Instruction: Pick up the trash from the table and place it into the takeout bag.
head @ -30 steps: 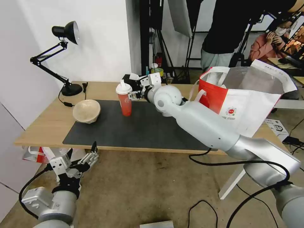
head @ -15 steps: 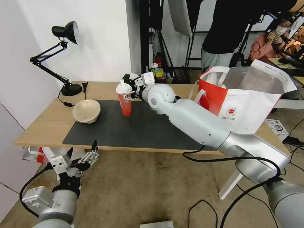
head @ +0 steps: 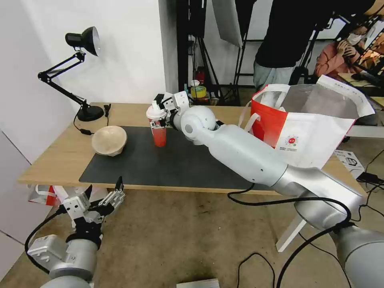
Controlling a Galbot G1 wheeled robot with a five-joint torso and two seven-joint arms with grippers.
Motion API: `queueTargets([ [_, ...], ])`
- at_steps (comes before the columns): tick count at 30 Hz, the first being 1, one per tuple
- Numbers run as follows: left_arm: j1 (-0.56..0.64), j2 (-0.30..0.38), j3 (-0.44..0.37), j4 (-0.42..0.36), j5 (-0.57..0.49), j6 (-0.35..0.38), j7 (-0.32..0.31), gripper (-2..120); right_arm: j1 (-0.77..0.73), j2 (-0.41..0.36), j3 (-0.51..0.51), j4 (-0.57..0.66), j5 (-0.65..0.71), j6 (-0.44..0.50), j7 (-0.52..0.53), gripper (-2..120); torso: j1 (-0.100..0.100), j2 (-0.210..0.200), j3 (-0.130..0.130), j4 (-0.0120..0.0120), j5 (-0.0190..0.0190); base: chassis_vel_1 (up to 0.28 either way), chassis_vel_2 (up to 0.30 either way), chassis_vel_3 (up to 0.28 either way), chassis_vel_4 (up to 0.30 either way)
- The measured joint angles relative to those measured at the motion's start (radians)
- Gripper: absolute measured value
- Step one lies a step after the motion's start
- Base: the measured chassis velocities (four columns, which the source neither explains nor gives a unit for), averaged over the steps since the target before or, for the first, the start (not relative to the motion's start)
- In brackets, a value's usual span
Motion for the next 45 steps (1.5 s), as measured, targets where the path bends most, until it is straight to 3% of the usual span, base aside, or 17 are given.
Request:
queueTargets([
  [21, 0.0, -0.017, -0.001, 0.0, 0.001, -0.011, 0.001, 100, -0.001, 0.093, 0.012, -0.149, -0.023, 0.0, -0.016, 100, 0.0, 0.0, 0.0, 0.0, 0.0, 0.0, 0.0, 0.0, 0.0],
  [45, -0.004, -0.011, 0.003, 0.0, 0.002, -0.019, 0.001, 100, -0.011, 0.114, 0.034, -0.234, -0.051, 0.004, -0.052, 100, 0.0, 0.0, 0.0, 0.0, 0.0, 0.0, 0.0, 0.0, 0.0],
])
